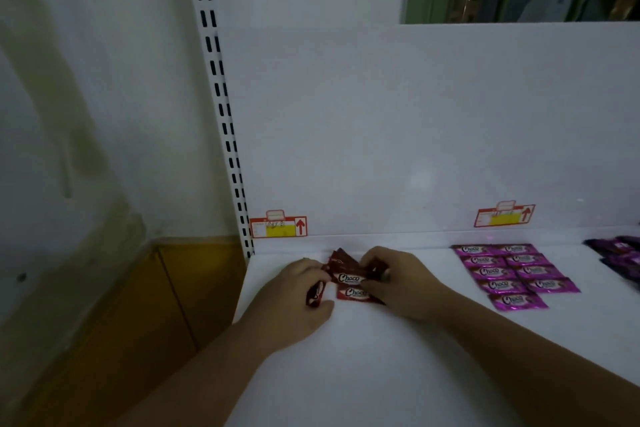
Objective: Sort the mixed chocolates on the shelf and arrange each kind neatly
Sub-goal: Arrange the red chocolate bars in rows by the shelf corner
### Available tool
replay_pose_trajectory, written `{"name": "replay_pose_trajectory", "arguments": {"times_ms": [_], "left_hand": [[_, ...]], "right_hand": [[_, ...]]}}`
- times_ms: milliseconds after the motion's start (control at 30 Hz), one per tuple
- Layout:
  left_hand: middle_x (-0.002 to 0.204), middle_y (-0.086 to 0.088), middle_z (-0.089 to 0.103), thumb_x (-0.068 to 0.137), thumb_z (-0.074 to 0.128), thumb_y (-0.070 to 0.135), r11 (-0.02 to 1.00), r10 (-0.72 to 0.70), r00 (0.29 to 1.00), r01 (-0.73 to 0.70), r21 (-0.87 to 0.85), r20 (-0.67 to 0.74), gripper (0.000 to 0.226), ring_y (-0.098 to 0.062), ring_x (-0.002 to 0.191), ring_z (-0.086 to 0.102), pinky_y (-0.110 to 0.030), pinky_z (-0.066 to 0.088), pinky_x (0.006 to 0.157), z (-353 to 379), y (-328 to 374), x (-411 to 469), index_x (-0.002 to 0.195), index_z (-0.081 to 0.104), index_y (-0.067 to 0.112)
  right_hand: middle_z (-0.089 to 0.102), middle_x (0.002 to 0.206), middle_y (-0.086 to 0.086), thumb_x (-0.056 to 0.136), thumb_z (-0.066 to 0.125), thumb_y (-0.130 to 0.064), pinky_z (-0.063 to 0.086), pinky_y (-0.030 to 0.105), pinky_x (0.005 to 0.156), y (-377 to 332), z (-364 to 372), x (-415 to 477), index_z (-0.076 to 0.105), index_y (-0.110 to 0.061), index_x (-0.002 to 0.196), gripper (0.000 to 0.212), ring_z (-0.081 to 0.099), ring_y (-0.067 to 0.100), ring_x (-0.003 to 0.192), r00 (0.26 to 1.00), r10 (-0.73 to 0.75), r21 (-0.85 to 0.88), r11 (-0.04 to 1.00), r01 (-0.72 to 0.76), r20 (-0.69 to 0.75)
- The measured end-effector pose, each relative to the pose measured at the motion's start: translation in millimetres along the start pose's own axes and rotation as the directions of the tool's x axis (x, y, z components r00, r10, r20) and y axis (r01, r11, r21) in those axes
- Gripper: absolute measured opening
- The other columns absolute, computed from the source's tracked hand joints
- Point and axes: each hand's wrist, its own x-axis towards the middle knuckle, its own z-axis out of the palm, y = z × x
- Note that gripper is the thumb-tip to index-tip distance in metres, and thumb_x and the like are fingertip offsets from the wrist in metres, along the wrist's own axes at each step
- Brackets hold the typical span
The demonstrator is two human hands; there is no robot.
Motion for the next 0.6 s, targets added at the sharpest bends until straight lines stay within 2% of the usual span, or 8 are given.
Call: {"name": "replay_pose_trajectory", "arguments": {"times_ms": [133, 200, 333, 500, 600], "left_hand": [[0.124, 0.017, 0.046, 0.086, 0.058, 0.034, 0.999, 0.044, 0.997, -0.045, 0.011, 0.063, 0.036, 0.001, 0.110, 0.044, -0.021, 0.043, 0.097, 0, 5, -1, 0.121, 0.052, 0.029], [0.126, 0.018, 0.043, 0.087, 0.056, 0.034, 0.998, 0.052, 0.994, -0.055, 0.026, 0.100, 0.036, 0.003, 0.112, 0.041, -0.018, 0.041, 0.099, 1, 10, -2, 0.122, 0.049, 0.029], [0.132, 0.027, 0.026, 0.088, 0.054, 0.039, 0.996, 0.081, 0.976, -0.086, 0.020, 0.202, 0.043, 0.009, 0.119, 0.027, -0.011, 0.028, 0.101, 5, 36, -11, 0.129, 0.043, 0.034], [0.137, 0.033, 0.020, 0.085, 0.055, 0.048, 0.989, 0.148, 0.939, -0.137, -0.058, 0.311, 0.049, 0.016, 0.122, 0.017, -0.010, 0.022, 0.104, 8, 65, -26, 0.132, 0.039, 0.043], [0.134, 0.035, 0.022, 0.088, 0.052, 0.044, 0.991, 0.124, 0.957, -0.106, -0.082, 0.260, 0.040, 0.014, 0.125, 0.019, -0.015, 0.024, 0.107, 5, 60, -16, 0.128, 0.044, 0.044]], "right_hand": [[0.062, 0.078, -0.011, 0.085, 0.066, -0.023, 0.041, 0.014, 0.062, 15, -7, -13, 0.064, -0.021, 0.086, 0.003, 0.056, 0.003, 0.069, 0.997, 0.047, 0.003, 0.999, -0.047, -0.061], [0.060, 0.077, -0.012, 0.087, 0.064, -0.027, 0.038, 0.012, 0.062, 20, -6, -19, 0.062, -0.024, 0.082, 0.006, 0.056, 0.004, 0.071, 0.990, 0.059, 0.015, 0.998, -0.058, -0.125], [0.055, 0.078, -0.015, 0.090, 0.059, -0.030, 0.034, 0.008, 0.061, 24, -14, -21, 0.068, -0.022, 0.091, 0.012, 0.052, -0.001, 0.070, 0.979, 0.082, 0.008, 0.997, -0.082, -0.189], [0.061, 0.067, -0.011, 0.094, 0.053, -0.025, 0.033, 0.011, 0.050, 37, -22, -24, 0.070, -0.022, 0.085, 0.019, 0.051, -0.001, 0.057, 0.971, 0.134, 0.037, 0.991, -0.129, -0.197], [0.066, 0.076, -0.007, 0.095, 0.051, -0.025, 0.042, 0.017, 0.059, 39, -20, -23, 0.072, -0.019, 0.096, 0.022, 0.056, 0.004, 0.065, 0.966, 0.149, 0.037, 0.989, -0.145, -0.213]]}}
